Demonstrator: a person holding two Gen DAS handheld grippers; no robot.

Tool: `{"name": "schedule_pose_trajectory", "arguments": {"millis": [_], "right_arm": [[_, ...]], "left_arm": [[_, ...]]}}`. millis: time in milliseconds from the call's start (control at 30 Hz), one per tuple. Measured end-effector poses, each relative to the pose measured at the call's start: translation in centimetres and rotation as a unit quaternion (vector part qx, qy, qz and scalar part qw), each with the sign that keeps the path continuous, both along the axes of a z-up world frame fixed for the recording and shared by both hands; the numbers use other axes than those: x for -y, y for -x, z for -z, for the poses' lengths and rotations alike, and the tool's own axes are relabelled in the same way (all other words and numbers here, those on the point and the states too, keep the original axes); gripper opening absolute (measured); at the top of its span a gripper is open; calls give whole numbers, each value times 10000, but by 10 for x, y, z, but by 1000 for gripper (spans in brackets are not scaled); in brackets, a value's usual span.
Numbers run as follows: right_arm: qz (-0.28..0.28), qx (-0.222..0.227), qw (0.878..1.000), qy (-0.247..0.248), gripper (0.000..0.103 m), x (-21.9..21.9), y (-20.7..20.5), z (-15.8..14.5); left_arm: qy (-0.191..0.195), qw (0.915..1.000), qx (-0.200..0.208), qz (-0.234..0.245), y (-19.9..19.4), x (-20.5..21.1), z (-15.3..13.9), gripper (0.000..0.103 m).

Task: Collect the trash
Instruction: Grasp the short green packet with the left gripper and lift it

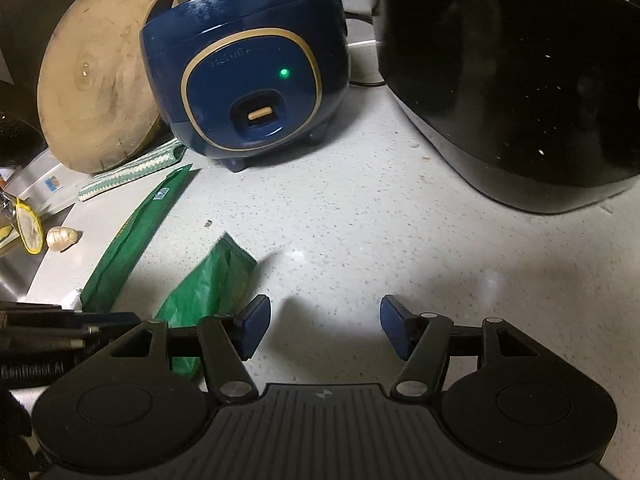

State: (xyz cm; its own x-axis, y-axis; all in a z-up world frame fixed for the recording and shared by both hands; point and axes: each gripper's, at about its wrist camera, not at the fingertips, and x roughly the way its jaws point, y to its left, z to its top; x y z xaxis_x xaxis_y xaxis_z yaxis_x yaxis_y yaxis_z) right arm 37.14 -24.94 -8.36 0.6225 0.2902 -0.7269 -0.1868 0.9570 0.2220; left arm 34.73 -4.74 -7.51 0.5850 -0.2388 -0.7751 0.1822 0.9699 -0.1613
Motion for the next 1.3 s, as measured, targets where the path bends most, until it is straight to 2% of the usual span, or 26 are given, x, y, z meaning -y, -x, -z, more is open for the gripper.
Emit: {"name": "schedule_pose_trajectory", "arguments": {"millis": [67, 167, 300, 367, 433, 500, 600, 700, 767, 867, 900, 967, 1033, 1100, 1167, 1233, 1300], "right_arm": [[-83, 4, 10000, 26, 69, -3, 0, 1], [-158, -2, 9999, 39, 76, -5, 0, 1], [-248, -17, 9996, -101, 91, -5, 2, 4], [-329, 2, 9994, -90, 97, -9, 4, 6], [-374, 23, 9993, -70, 103, -12, 6, 7], [-332, 82, 9994, -23, 103, -15, 10, 8], [-272, 60, 9996, 23, 103, -18, 12, 7], [-550, -59, 9983, 205, 103, -22, 8, 6], [-590, -103, 9977, 304, 98, -22, 9, 3], [-591, -189, 9981, 52, 93, -16, 11, 0], [-630, -155, 9979, -74, 92, -14, 11, 0], [-585, -55, 9981, -173, 90, -13, 8, 1], [-362, -169, 9992, -48, 83, -14, 3, 1], [-431, -107, 9988, -225, 82, -11, 5, -5], [-507, 76, 9984, -231, 82, -8, 9, -9], [-397, 236, 9989, 45, 82, -7, 12, -12], [-244, 302, 9991, 146, 82, -3, 13, -13]], "left_arm": [[-159, 9997, 113, 114, 4, 5, 0, 32], [-291, 9994, 143, 89, 3, 7, 0, 37], [-621, 9980, 138, -68, 3, 1, -2, 34], [-480, 9986, 77, -185, 6, -8, -5, 32], [-155, 9996, 27, -255, 10, -19, -7, 32], [34, 9996, 6, -275, 13, -24, -10, 32], [94, 9999, 23, -140, 20, -25, -15, 32], [187, 9998, 91, -20, 27, -28, -26, 32], [288, 9995, 138, -1, 32, -33, -35, 32], [338, 9993, 144, 32, 36, -35, -44, 32], [317, 9993, 123, 174, 39, -31, -43, 32], [108, 9991, 6, 417, 42, -19, -37, 33], [-222, 9990, -93, 375, 43, -8, -27, 33], [-500, 9977, -108, 434, 46, 1, -21, 33], [-618, 9967, -194, 498, 46, 6, -12, 33], [-630, 9964, -298, 475, 44, 10, -5, 37], [-740, 9953, -329, 530, 42, 16, -2, 46]]}}
